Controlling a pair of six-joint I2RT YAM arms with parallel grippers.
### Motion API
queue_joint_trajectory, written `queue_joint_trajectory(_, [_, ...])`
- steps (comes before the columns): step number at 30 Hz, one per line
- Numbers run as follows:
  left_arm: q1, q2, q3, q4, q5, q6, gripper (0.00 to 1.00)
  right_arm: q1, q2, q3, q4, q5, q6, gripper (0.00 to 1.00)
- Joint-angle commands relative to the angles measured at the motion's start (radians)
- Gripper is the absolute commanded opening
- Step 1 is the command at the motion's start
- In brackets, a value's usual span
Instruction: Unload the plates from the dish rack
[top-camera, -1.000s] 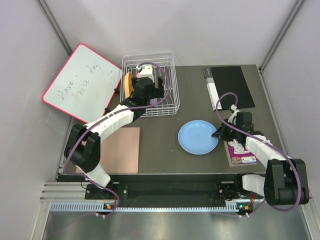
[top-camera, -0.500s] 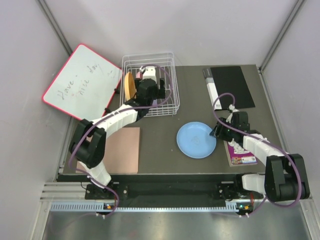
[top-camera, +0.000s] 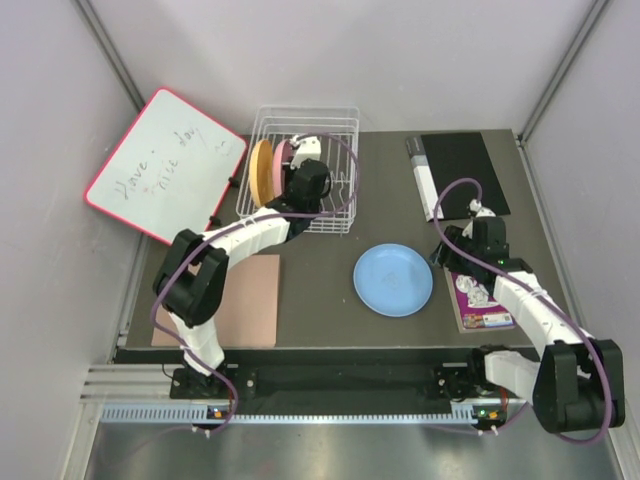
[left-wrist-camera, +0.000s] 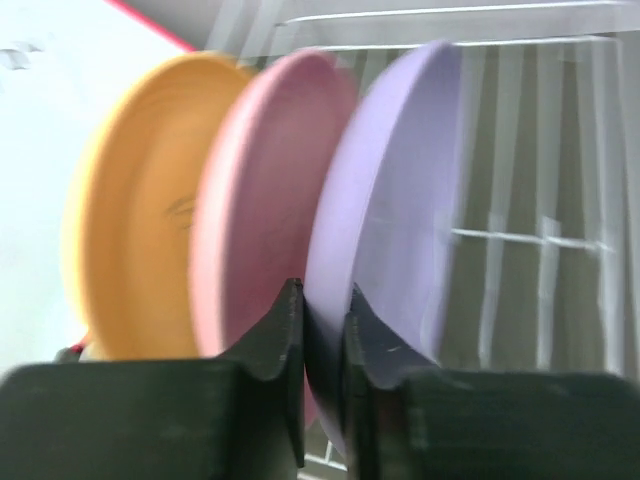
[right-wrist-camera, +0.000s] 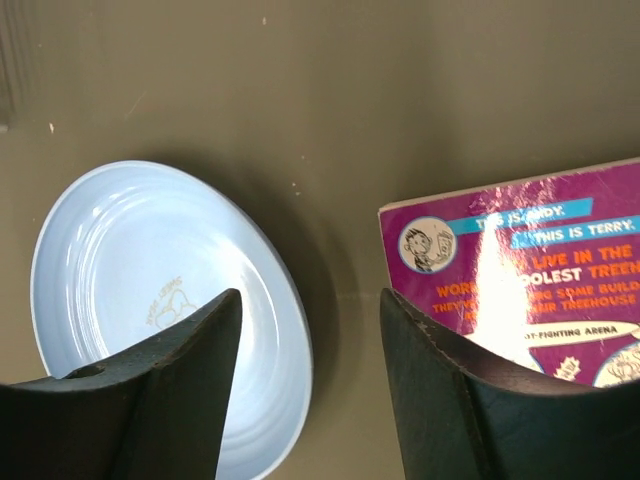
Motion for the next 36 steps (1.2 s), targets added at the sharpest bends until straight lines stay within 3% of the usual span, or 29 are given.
queue_joint_trajectory(1, [-0.056,0.005,0.027,0.119,-0.1,0.093,0.0,0.011,-0.035,0.059,-0.032,0.052,-0.022,0.6])
queue_joint_trajectory(6, [-0.115,0.04,0.033,0.284,-0.33,0.269,0.0,0.011,-0.024,0.056,-0.035,0.052,-0.028,0.64])
queue_joint_trajectory(12, [-0.153,0.14,0.065,0.669,-0.524,0.629,0.0,0.016,-0.03,0.058,-0.046,0.046,-0.032,0.7])
queue_joint_trajectory(15, [-0.153,0.151,0.069,0.856,-0.538,0.792,0.0,0.017,-0.046,0.059,-0.052,0.043,-0.032,0.75])
queue_joint_trajectory(21, [-0.155,0.088,0.125,0.891,-0.519,0.897,0.0,0.02,-0.084,0.079,-0.066,0.014,-0.031,0.84])
queue_joint_trajectory(24, [-0.156,0.007,0.145,0.74,-0.492,0.817,0.0,0.02,-0.115,0.091,-0.06,-0.016,-0.028,0.86])
queue_joint_trajectory(27, [-0.159,-0.105,0.177,0.293,-0.38,0.517,0.0,0.02,-0.162,0.101,-0.025,-0.076,-0.03,0.86])
queue_joint_trajectory(28, [-0.158,-0.158,0.186,0.068,-0.32,0.31,0.0,0.022,-0.175,0.099,-0.006,-0.119,-0.028,0.86])
queue_joint_trajectory(29, [-0.156,-0.185,0.188,-0.016,-0.203,0.227,0.0,0.02,-0.196,0.096,0.014,-0.133,-0.013,0.87])
queue_joint_trajectory(31, [-0.156,-0.252,0.171,-0.121,-0.077,0.037,0.0,0.02,-0.21,0.096,0.075,-0.199,0.016,0.87])
queue_joint_trajectory(36, [-0.158,-0.337,0.084,-0.263,0.223,-0.19,0.0,0.022,-0.205,0.104,0.22,-0.297,0.08,0.87])
